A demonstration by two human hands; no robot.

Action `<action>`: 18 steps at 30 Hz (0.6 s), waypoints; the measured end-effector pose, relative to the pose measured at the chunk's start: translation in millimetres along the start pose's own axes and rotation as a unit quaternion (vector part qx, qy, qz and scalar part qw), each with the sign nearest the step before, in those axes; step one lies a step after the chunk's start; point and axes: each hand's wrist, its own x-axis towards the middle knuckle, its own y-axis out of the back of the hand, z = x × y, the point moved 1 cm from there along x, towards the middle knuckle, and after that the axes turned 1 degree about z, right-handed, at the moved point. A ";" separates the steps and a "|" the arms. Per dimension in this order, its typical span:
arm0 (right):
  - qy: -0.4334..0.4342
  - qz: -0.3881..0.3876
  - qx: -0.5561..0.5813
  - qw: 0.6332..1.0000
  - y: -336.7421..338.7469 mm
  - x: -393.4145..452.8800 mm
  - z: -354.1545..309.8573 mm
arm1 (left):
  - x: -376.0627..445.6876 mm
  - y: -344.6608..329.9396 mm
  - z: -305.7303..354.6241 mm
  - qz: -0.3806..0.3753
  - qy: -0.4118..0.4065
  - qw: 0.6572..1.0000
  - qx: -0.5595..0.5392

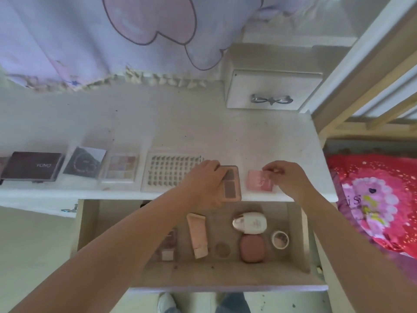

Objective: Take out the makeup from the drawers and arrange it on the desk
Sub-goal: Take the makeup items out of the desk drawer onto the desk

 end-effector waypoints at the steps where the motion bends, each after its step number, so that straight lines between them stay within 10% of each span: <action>1: -0.002 -0.001 0.014 1.000 0.6 5.2 5.0 | 8.9 -3.0 1.7 0.007 0.003 1.000 0.005; 18: 0.044 0.055 -0.289 0.955 -29.6 0.2 34.9 | 14.4 -4.6 14.5 -0.047 0.090 0.989 0.104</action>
